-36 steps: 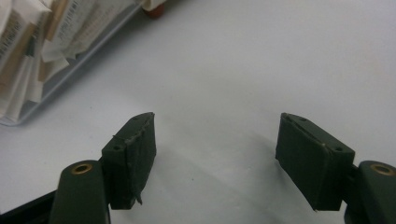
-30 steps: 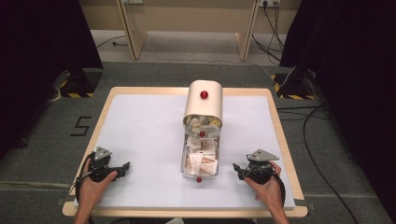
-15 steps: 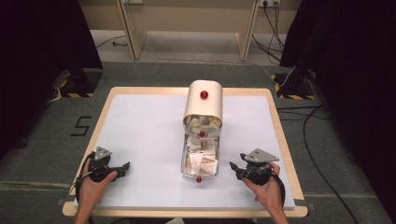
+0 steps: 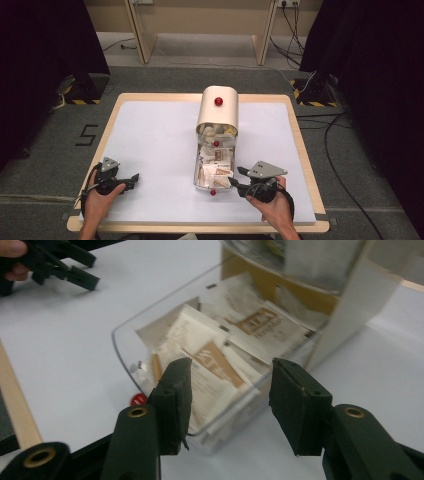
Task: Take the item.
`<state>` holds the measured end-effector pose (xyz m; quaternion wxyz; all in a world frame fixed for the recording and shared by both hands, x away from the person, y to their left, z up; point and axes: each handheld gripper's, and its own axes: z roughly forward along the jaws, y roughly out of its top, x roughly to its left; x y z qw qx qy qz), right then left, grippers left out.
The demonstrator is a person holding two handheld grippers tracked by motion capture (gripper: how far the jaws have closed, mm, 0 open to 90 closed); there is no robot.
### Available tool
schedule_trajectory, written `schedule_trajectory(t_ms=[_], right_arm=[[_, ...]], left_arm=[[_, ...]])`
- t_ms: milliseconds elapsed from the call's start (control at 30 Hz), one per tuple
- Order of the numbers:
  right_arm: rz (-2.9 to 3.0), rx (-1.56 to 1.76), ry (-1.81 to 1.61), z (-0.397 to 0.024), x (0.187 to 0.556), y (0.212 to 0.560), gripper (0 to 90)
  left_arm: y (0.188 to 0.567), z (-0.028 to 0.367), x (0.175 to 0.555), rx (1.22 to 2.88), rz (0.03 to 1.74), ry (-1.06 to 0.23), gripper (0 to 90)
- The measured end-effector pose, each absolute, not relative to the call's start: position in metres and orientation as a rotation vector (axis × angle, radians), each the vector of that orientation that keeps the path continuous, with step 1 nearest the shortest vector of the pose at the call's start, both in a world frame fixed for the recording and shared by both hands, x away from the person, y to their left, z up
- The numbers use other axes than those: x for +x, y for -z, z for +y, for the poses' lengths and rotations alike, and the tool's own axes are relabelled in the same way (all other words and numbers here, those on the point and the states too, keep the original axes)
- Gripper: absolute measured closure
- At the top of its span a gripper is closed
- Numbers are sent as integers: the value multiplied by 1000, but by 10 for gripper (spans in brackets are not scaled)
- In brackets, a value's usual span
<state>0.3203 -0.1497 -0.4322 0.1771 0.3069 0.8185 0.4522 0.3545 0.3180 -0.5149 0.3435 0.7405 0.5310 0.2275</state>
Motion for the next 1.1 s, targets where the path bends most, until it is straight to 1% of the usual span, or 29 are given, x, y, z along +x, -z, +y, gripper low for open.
schedule_trajectory(t_ms=[133, 433, 467, 733, 800, 900, 1067, 1100], right_arm=[[2334, 843, -1303, -141, 318, 430, 534], [2399, 776, -1288, -123, 319, 436, 594], [2408, 766, -1284, -120, 321, 438, 612], [2442, 758, -1279, -111, 326, 445, 666], [2461, 746, -1265, -108, 328, 449, 694], [2467, 749, -1258, -108, 330, 451, 711], [2490, 763, -1252, -109, 333, 457, 778], [2490, 763, -1252, -109, 333, 457, 778]], left_arm=[[515, 318, 354, 1924, 1380, -592, 94], [515, 318, 354, 1925, 1381, -592, 94], [515, 318, 354, 1925, 1381, -593, 94], [515, 318, 354, 1924, 1381, -593, 94], [515, 318, 354, 1924, 1381, -593, 94], [515, 318, 354, 1925, 1381, -593, 94], [515, 318, 354, 1925, 1381, -593, 94], [515, 318, 354, 1925, 1381, -593, 94]])
